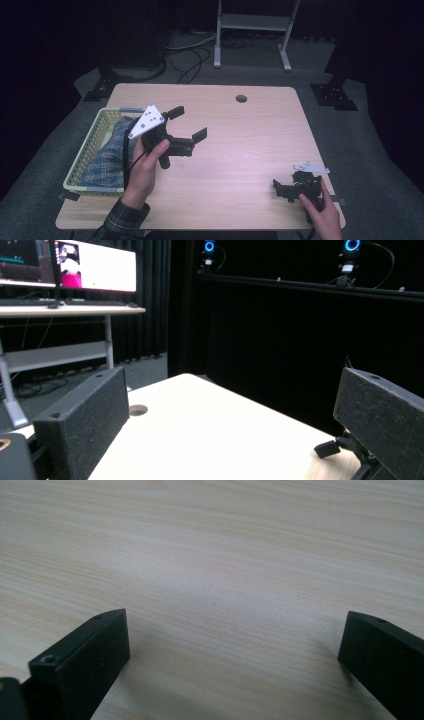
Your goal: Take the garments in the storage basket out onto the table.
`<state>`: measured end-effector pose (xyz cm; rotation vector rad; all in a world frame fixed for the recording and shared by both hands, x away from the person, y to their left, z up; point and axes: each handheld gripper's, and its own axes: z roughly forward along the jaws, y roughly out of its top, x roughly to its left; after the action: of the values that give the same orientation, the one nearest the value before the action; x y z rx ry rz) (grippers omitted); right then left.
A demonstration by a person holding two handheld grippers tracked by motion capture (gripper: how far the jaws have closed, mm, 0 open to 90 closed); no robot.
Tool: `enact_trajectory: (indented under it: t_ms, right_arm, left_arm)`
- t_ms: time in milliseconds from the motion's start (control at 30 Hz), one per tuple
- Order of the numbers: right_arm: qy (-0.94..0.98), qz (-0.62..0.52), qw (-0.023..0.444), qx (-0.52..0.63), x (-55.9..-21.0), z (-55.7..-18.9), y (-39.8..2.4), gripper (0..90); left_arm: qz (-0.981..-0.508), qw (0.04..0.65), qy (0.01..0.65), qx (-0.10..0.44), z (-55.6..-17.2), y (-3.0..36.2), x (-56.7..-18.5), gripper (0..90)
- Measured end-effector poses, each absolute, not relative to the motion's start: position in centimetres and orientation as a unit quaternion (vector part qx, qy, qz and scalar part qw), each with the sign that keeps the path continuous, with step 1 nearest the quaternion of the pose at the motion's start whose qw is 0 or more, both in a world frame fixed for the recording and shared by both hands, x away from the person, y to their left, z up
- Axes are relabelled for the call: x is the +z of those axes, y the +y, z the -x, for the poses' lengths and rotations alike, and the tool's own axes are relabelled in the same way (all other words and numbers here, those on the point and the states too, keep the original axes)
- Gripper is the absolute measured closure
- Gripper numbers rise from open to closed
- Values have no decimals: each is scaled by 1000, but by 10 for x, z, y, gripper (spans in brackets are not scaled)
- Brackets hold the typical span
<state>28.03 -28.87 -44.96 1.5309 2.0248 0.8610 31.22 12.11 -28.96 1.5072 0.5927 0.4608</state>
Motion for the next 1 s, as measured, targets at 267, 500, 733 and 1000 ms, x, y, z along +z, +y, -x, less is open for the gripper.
enact_trajectory:
  t_ms: [267,500,733,1000]
  right_arm:
    - [735,-556,228,313,-450,-280,-289,0]
    - [735,-556,228,313,-450,-280,-289,0]
    - [735,-556,228,313,-450,-280,-289,0]
    - [735,-557,228,313,-450,-280,-289,0]
  left_arm:
    - [-666,662,272,208,-312,137,-287,8]
    - [-661,662,280,215,-312,151,-285,8]
    - [-661,657,288,219,-313,162,-285,8]
    - [-659,655,294,225,-312,175,-284,8]
